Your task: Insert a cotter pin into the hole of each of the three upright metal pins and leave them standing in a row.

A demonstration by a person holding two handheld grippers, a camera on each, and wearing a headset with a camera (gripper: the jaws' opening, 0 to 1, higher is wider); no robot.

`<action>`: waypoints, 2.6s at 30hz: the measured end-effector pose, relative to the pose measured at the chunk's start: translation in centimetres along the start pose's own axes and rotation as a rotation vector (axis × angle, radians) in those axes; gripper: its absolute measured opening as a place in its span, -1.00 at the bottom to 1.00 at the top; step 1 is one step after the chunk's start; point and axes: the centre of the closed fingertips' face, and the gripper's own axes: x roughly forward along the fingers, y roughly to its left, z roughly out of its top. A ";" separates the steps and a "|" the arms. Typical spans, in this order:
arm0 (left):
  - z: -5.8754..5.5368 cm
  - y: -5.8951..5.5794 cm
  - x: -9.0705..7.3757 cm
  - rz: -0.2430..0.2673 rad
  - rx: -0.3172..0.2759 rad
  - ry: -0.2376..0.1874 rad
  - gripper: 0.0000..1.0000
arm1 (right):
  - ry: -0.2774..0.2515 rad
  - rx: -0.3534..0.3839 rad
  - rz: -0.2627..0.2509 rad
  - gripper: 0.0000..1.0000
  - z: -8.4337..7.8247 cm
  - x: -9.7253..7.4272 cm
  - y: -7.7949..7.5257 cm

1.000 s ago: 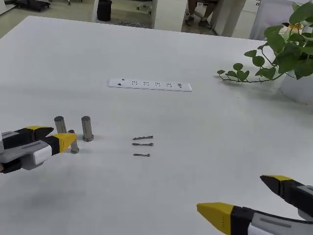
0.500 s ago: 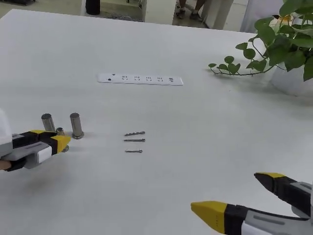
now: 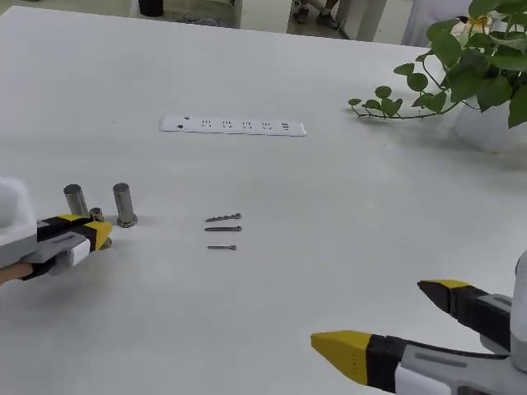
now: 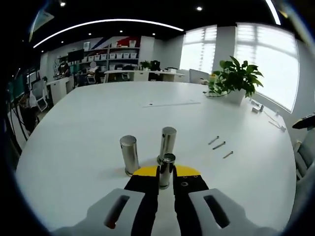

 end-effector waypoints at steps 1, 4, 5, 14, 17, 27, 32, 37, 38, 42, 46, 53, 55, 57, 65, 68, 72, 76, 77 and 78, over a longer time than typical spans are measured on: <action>0.0 0.0 0.0 -0.001 0.010 0.000 -0.86 | 0.008 0.002 0.002 0.80 -0.1 0.0 0.0; 0.0 -0.2 -0.1 -0.013 0.045 0.006 -0.86 | 0.015 -0.003 0.003 0.79 -0.3 0.1 0.0; 0.0 -0.3 -0.1 -0.015 0.041 0.006 -0.87 | 0.013 -0.006 0.005 0.79 -0.2 0.1 0.1; 0.1 -0.4 -0.9 0.005 0.052 0.006 -0.89 | 0.002 -0.020 0.008 0.80 0.1 0.0 0.3; 0.7 -1.0 -1.6 -0.008 0.060 -0.008 -0.89 | -0.007 -0.019 0.008 0.80 0.3 0.0 0.4; 1.3 -3.6 -4.7 -0.062 0.057 -0.025 -0.89 | -0.031 -0.035 0.013 0.80 0.4 0.0 1.0; 1.8 -4.7 -6.1 -0.073 0.061 -0.047 -0.89 | -0.054 -0.033 0.017 0.80 0.6 -0.1 1.4; 2.0 -5.5 -7.4 -0.064 0.087 -0.059 -0.89 | -0.057 -0.036 0.022 0.80 0.4 0.0 1.6; 1.9 -5.7 -7.6 -0.064 0.081 -0.058 -0.89 | -0.057 -0.039 0.027 0.80 0.4 0.1 1.7; 1.5 -6.3 -8.3 -0.064 0.091 -0.048 -0.89 | -0.052 -0.049 0.033 0.80 0.3 0.3 2.0; 1.1 -6.8 -8.7 -0.064 0.121 -0.040 -0.89 | -0.056 -0.050 0.036 0.80 0.4 0.3 2.1; -0.4 -8.1 -8.9 -0.061 0.123 -0.020 -0.89 | -0.049 -0.036 0.040 0.79 0.3 0.4 2.4; -0.7 -8.1 -8.9 -0.057 0.124 -0.012 -0.89 | -0.053 -0.035 0.038 0.79 0.3 0.4 2.4; -1.3 -8.1 -8.8 -0.056 0.122 -0.002 -0.89 | -0.054 -0.037 0.042 0.79 0.3 0.3 2.6; -4.0 -7.7 -8.4 -0.038 0.132 0.065 -0.89 | -0.036 -0.053 0.052 0.78 -0.1 0.1 2.9; -4.5 -7.5 -8.3 -0.028 0.134 0.075 -0.89 | -0.046 -0.046 0.046 0.77 0.1 0.0 2.8; -5.2 -7.6 -8.0 -0.041 0.172 0.116 -0.89 | -0.080 -0.024 0.041 0.77 0.8 -0.3 2.7; -5.1 -7.5 -7.8 -0.036 0.172 0.105 -0.89 | -0.078 -0.033 0.040 0.77 1.0 -0.3 2.6; -5.1 -7.5 -7.7 -0.035 0.176 0.105 -0.89 | -0.080 -0.034 0.041 0.77 1.0 -0.3 2.5; -5.2 -7.4 -7.6 -0.035 0.182 0.106 -0.89 | -0.082 -0.030 0.041 0.76 1.1 -0.2 2.5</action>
